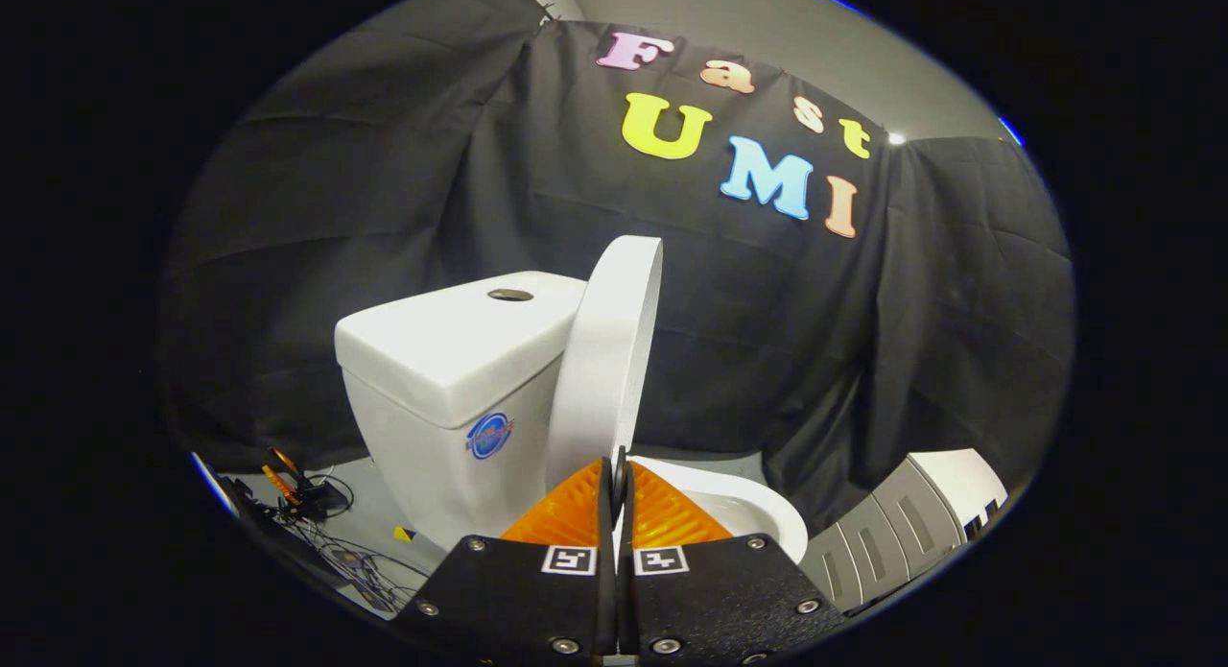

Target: Open the toilet lid.

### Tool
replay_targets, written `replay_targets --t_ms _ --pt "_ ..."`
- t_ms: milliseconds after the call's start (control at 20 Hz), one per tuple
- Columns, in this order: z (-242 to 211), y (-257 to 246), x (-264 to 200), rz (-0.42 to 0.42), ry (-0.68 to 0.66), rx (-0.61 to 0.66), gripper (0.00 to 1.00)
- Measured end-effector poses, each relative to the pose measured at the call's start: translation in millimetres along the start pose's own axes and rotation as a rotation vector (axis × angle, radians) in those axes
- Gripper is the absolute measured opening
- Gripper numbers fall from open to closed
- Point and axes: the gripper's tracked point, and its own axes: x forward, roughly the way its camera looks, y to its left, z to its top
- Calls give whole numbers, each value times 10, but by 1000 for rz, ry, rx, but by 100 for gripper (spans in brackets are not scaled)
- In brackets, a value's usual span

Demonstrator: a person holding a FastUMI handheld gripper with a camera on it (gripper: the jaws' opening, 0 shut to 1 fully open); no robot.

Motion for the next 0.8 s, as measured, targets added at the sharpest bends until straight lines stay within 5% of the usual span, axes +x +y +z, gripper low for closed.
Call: replay_targets --t_ms 450,800 --pt "45 261 51 -16 -25 -230 0" --pt "21 252 87 25 -17 -107 0"
